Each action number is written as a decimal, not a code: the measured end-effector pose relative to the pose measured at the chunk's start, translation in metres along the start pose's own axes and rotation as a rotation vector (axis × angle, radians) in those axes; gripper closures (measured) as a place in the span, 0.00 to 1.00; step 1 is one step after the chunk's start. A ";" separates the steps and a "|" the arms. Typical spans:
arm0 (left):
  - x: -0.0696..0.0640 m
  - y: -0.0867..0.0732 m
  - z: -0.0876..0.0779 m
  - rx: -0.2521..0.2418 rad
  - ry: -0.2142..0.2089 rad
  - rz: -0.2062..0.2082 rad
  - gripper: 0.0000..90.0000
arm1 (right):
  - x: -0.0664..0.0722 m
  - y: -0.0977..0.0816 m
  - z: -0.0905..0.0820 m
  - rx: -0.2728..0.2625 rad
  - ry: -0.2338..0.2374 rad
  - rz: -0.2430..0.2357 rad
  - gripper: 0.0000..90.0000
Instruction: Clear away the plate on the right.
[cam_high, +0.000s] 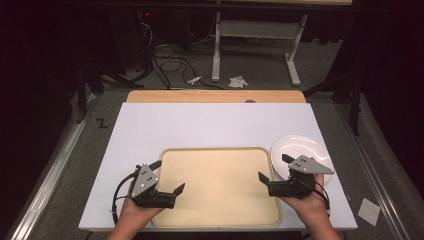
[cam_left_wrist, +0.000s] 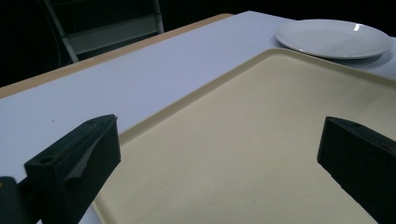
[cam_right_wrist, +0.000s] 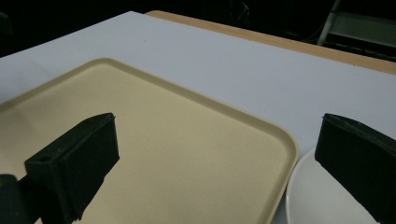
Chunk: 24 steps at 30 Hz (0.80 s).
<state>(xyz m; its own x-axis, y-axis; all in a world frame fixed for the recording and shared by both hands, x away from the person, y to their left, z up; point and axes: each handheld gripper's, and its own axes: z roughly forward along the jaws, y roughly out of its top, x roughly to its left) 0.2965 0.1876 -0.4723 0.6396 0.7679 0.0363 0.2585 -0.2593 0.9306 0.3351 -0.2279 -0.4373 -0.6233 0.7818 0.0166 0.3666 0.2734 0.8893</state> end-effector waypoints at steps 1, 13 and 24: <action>0.000 0.000 0.000 -0.001 -0.001 0.000 0.00 | -0.002 0.000 -0.001 -0.004 -0.001 0.008 0.00; 0.000 -0.001 0.001 -0.002 0.005 0.005 0.00 | -0.006 -0.001 -0.001 -0.019 0.005 0.001 0.01; 0.000 0.000 0.000 -0.011 0.003 0.008 0.00 | -0.007 -0.001 -0.002 -0.029 0.006 0.004 0.01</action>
<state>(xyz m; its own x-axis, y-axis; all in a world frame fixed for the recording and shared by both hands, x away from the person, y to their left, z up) 0.2962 0.1874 -0.4727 0.6395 0.7675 0.0446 0.2456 -0.2590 0.9341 0.3378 -0.2351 -0.4371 -0.6261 0.7794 0.0233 0.3489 0.2533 0.9023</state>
